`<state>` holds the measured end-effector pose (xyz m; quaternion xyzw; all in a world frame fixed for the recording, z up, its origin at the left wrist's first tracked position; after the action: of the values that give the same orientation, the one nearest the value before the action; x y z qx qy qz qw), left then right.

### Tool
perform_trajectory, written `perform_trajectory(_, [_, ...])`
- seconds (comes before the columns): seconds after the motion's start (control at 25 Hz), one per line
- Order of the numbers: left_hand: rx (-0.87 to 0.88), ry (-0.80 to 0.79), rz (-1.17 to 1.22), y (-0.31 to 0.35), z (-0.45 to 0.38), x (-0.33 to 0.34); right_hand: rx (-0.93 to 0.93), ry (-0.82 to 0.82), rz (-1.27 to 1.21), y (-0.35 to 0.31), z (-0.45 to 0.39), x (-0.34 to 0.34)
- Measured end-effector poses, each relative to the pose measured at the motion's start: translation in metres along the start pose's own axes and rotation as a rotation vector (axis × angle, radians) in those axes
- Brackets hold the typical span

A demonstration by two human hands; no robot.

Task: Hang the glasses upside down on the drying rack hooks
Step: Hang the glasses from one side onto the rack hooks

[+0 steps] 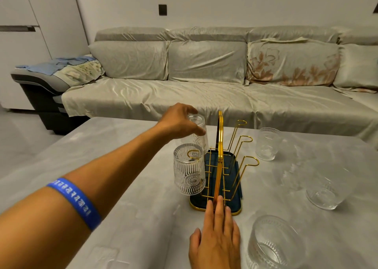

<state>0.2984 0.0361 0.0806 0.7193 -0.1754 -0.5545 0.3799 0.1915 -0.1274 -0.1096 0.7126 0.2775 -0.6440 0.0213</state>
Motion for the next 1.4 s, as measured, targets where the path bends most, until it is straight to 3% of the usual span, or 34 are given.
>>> perform_trajectory(0.2, [-0.063,-0.042,-0.097,-0.013,-0.003,0.027,0.001,-0.017,0.007,0.0,0.001,0.002])
perform_trajectory(0.48, [-0.141,-0.068,-0.119,-0.017,-0.001,0.032,-0.022,0.087,0.07,-0.006,-0.001,-0.012])
perform_trajectory(0.56, [-0.139,-0.124,-0.001,-0.017,0.0,0.031,-0.018,0.051,0.052,-0.006,0.0,-0.012])
perform_trajectory(0.64, [-0.156,-0.101,0.276,-0.023,-0.002,0.015,-0.005,0.042,-0.018,-0.001,0.001,-0.01])
perform_trajectory(0.76, [-0.295,0.182,0.547,-0.075,-0.011,-0.021,-0.012,-0.009,-0.038,0.0,0.002,-0.001])
perform_trajectory(0.84, [-0.385,0.285,0.497,-0.119,-0.017,-0.019,-0.008,-0.008,-0.069,0.002,-0.003,0.005])
perform_trajectory(1.0, [-0.475,0.204,0.476,-0.172,-0.037,0.034,0.029,-0.055,0.006,-0.001,-0.011,0.002])
perform_trajectory(1.16, [-0.387,0.074,0.404,-0.181,-0.073,0.082,-0.018,0.034,0.038,0.002,-0.009,-0.001])
perform_trajectory(1.4, [-0.469,0.123,0.248,-0.183,-0.102,0.078,-0.073,0.22,0.065,0.001,-0.012,0.0])
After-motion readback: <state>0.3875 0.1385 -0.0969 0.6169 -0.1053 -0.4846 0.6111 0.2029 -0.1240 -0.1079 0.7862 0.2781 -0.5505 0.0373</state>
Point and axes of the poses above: each hand's wrist, its own z-axis away from the middle knuckle, its own x-axis out of the palm, y = z × x, the point moved 9 cm from there along -z, towards the middle knuckle, and after that the axes turned 6 degrees about -x, right-handed, at the moved point
